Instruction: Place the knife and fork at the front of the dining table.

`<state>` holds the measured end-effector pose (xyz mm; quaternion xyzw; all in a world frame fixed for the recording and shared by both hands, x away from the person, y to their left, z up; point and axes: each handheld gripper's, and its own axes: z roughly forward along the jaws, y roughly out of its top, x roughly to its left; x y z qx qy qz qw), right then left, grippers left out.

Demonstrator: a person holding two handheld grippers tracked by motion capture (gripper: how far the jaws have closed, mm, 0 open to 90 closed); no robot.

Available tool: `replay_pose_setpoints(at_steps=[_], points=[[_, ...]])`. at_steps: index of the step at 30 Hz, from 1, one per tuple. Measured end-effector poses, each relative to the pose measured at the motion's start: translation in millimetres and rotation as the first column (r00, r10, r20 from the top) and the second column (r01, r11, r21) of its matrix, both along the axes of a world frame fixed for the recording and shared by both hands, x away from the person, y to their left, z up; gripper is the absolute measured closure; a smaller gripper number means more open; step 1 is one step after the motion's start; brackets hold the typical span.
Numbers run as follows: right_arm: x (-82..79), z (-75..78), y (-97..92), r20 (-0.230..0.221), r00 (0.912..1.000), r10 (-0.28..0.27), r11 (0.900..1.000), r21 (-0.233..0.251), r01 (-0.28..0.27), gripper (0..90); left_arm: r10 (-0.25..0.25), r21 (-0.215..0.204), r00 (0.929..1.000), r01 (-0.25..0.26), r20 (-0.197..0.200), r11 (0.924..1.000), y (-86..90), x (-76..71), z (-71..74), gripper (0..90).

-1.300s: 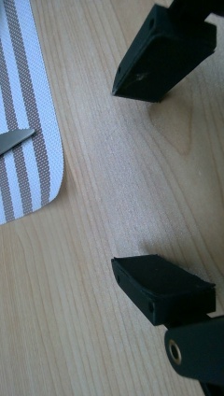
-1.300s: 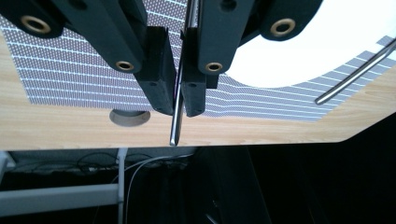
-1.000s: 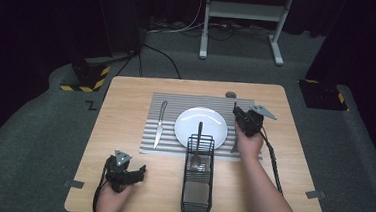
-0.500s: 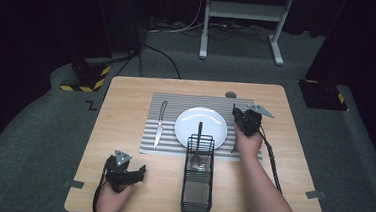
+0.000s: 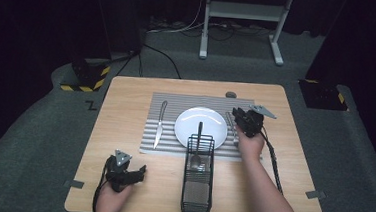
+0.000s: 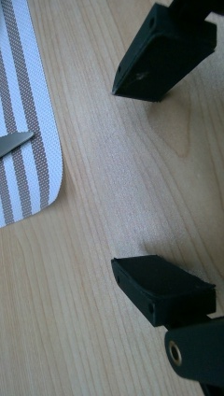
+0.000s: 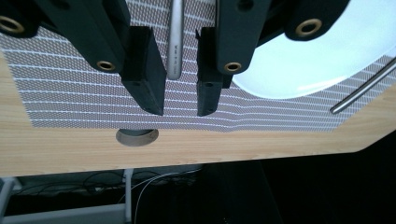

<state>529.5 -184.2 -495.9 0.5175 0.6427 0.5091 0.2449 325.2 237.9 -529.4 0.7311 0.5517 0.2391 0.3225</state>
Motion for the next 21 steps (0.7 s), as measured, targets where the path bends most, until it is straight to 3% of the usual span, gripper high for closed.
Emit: replay_pose_setpoints(at_steps=[4, 14, 21], points=[[-14.8, 3.7, -2.5, 0.006, 1.0, 0.004, 1.0, -0.005, -0.004, 71.3, -0.001, -0.004, 1.0, 0.001, -0.001, 1.0, -0.3, 0.0, -0.1, 14.5], [-56.5, 7.6, -2.8, 0.009, 0.9999, 0.014, 0.9929, -0.118, -0.012, 65.9, -0.003, -0.003, 1.0, 0.003, -0.001, 1.0, -0.2, 0.2, -0.1, 14.5], [-93.8, 3.9, -11.3, -0.037, 0.998, -0.052, 0.9796, -0.196, 0.044, 64.7, -0.003, 0.003, 1.0, 0.003, 0.0, 1.0, -0.4, -0.1, 0.0, 14.7]])
